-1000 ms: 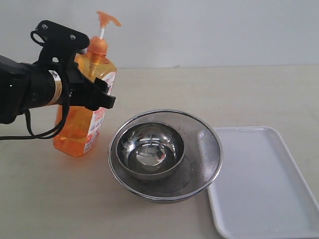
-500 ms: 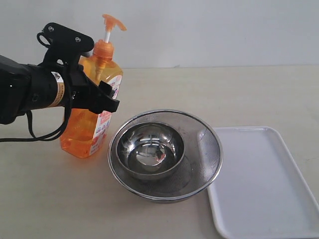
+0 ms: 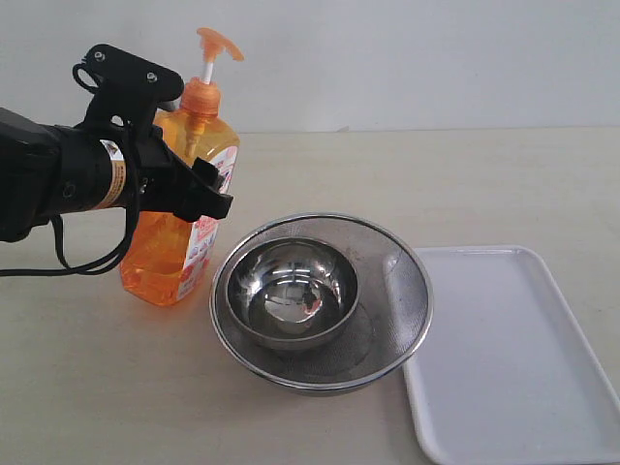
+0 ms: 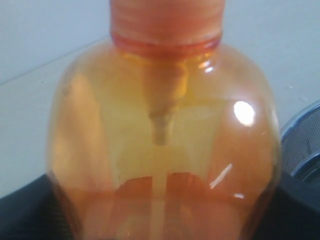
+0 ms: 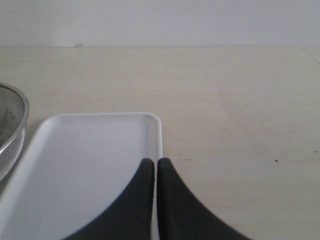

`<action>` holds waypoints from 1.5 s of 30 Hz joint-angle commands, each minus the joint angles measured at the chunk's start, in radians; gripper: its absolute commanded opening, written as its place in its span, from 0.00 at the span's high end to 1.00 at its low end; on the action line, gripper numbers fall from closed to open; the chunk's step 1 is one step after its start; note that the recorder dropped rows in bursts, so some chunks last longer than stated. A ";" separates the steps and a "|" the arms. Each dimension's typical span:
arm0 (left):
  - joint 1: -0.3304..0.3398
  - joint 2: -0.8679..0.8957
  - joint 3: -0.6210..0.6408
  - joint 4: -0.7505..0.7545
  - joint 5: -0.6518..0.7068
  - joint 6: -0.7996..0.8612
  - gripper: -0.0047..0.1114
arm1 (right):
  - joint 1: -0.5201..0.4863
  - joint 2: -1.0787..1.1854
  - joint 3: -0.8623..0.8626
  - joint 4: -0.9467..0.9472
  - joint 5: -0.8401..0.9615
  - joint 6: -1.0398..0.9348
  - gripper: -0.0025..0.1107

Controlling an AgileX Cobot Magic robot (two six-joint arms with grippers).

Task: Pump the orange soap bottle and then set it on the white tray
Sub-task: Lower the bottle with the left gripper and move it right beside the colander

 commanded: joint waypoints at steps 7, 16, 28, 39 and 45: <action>-0.001 -0.014 -0.029 0.019 0.021 -0.058 0.92 | -0.006 -0.004 0.003 -0.005 -0.011 -0.003 0.98; -0.004 -0.016 -0.031 0.019 0.012 -0.046 0.92 | -0.006 -0.004 0.003 -0.005 -0.011 -0.003 0.98; -0.002 -0.016 -0.033 -0.398 -0.149 0.520 0.92 | -0.006 -0.004 0.003 -0.005 -0.011 -0.003 0.98; 0.086 -0.016 -0.033 -0.825 -0.360 0.889 0.92 | -0.006 -0.004 0.003 -0.005 -0.011 -0.003 0.98; 0.087 -0.016 -0.015 -1.204 -0.474 1.291 0.92 | -0.006 -0.004 0.003 -0.005 -0.011 -0.003 0.98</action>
